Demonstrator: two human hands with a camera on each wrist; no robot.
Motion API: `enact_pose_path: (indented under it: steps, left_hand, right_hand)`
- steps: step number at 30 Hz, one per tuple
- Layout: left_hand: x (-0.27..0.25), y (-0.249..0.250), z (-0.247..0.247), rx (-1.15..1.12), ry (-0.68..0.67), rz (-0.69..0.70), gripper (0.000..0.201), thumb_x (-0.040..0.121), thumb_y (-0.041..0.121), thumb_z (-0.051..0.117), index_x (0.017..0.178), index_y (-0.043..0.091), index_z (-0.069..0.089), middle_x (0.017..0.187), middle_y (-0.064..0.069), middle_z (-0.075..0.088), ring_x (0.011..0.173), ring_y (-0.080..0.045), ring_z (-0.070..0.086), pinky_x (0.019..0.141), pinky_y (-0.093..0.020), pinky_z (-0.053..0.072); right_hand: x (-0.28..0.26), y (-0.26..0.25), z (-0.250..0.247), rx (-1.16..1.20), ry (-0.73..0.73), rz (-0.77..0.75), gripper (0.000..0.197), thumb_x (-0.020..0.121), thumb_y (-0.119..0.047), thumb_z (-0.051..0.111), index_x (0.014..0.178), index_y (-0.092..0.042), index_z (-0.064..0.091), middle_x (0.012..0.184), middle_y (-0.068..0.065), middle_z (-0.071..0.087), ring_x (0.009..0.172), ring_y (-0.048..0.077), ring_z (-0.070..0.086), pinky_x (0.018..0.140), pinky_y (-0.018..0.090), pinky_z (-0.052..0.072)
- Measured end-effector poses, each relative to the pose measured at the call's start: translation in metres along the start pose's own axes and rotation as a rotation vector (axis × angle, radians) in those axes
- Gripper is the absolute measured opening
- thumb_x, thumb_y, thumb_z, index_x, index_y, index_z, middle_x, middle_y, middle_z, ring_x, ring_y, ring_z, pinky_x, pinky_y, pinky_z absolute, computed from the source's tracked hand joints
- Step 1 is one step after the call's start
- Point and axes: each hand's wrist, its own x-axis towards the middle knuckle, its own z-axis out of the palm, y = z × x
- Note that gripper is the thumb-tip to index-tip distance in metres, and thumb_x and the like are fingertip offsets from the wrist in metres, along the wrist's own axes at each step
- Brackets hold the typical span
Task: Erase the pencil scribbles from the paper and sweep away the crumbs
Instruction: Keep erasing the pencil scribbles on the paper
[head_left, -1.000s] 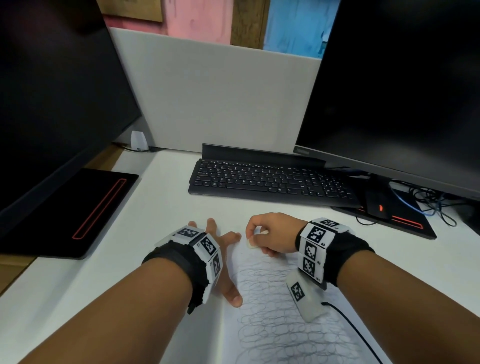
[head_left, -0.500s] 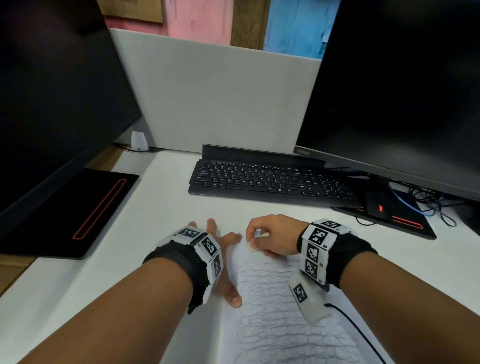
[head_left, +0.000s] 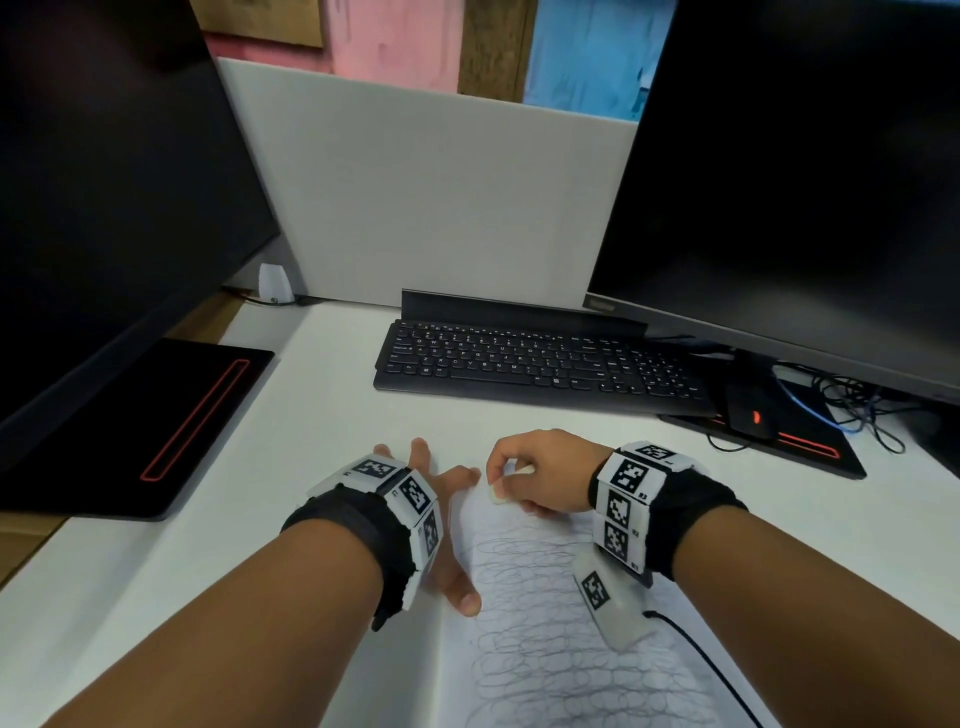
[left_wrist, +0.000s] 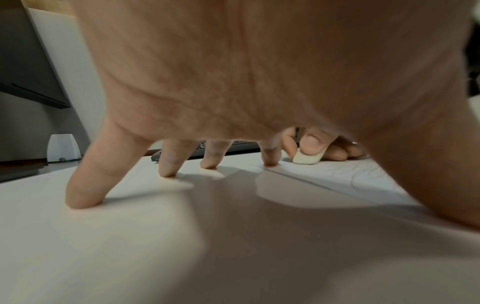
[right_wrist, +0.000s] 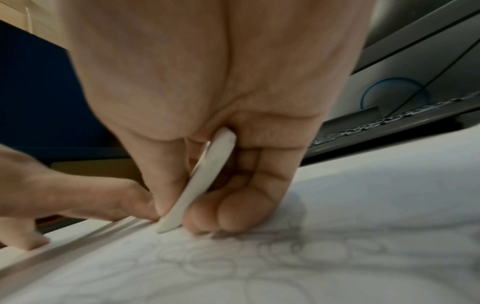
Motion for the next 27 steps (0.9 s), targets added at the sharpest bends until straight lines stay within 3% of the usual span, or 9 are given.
enact_pose_path:
  steps: [4,7,9,11,15,18,22,27]
  left_hand:
    - [-0.002,0.000,-0.001,-0.012,-0.022,-0.006,0.132,0.046,0.080,0.076,0.147,0.056,-0.006,0.156,-0.008,0.000,0.142,-0.049,0.005,0.112,-0.062,0.025]
    - [-0.001,0.001,0.000,0.001,-0.008,-0.010,0.133,0.046,0.080,0.075,0.147,0.055,-0.008,0.156,-0.007,0.000,0.142,-0.048,0.006,0.111,-0.062,0.026]
    - [-0.001,0.000,0.000,-0.002,-0.011,-0.009,0.133,0.046,0.080,0.075,0.147,0.055,-0.008,0.155,-0.007,0.000,0.141,-0.048,0.007,0.111,-0.061,0.026]
    - [-0.002,-0.001,0.000,-0.004,-0.017,-0.002,0.133,0.046,0.081,0.075,0.147,0.055,-0.008,0.155,-0.008,0.000,0.141,-0.049,0.007,0.111,-0.061,0.026]
    - [-0.002,0.000,0.000,0.001,-0.006,-0.003,0.133,0.047,0.080,0.075,0.147,0.055,-0.009,0.157,-0.008,-0.003,0.143,-0.048,0.004,0.111,-0.062,0.027]
    - [-0.003,-0.001,-0.001,0.003,-0.011,-0.003,0.133,0.046,0.081,0.075,0.147,0.056,-0.009,0.155,-0.007,0.001,0.141,-0.047,0.008,0.109,-0.062,0.029]
    - [-0.002,-0.001,0.000,-0.002,-0.013,0.001,0.134,0.046,0.080,0.075,0.147,0.055,-0.009,0.159,-0.005,-0.005,0.143,-0.047,0.003,0.111,-0.062,0.027]
    - [-0.003,0.001,-0.002,0.005,-0.023,-0.008,0.133,0.048,0.079,0.076,0.147,0.055,-0.009,0.159,-0.006,-0.006,0.144,-0.047,0.002,0.112,-0.062,0.025]
  right_hand:
    - [-0.001,0.000,-0.003,0.047,-0.138,0.022,0.005,0.094,-0.021,0.060,0.093,-0.025,0.064,0.064,0.000,0.062,0.051,0.014,0.054,0.060,0.025,0.051]
    - [-0.001,0.004,-0.005,0.039,-0.029,0.019,0.006,0.094,-0.020,0.059,0.094,-0.023,0.065,0.066,0.002,0.063,0.047,0.010,0.052,0.053,0.020,0.048]
    - [-0.002,0.005,-0.003,0.077,-0.059,0.028,0.005,0.095,-0.020,0.059,0.095,-0.022,0.064,0.066,0.001,0.062,0.046,0.009,0.052,0.050,0.018,0.047]
    - [-0.004,0.005,-0.001,0.115,-0.135,0.026,0.004,0.095,-0.020,0.060,0.095,-0.021,0.064,0.066,0.001,0.062,0.051,0.011,0.055,0.052,0.020,0.049]
    - [-0.004,0.011,-0.004,0.080,0.003,0.039,0.008,0.095,-0.020,0.058,0.092,-0.024,0.064,0.066,0.001,0.063,0.052,0.014,0.054,0.054,0.023,0.049]
    - [-0.006,0.009,-0.003,0.114,-0.120,0.042,0.005,0.095,-0.019,0.059,0.097,-0.021,0.064,0.066,0.001,0.062,0.052,0.012,0.055,0.052,0.020,0.049]
    - [-0.005,0.011,-0.005,0.093,-0.014,0.049,0.007,0.094,-0.019,0.059,0.092,-0.023,0.064,0.065,0.001,0.062,0.046,0.008,0.052,0.049,0.018,0.046]
    - [-0.009,0.010,-0.004,0.120,-0.139,0.050,0.005,0.094,-0.019,0.062,0.095,-0.022,0.065,0.067,0.001,0.062,0.050,0.010,0.054,0.054,0.020,0.049]
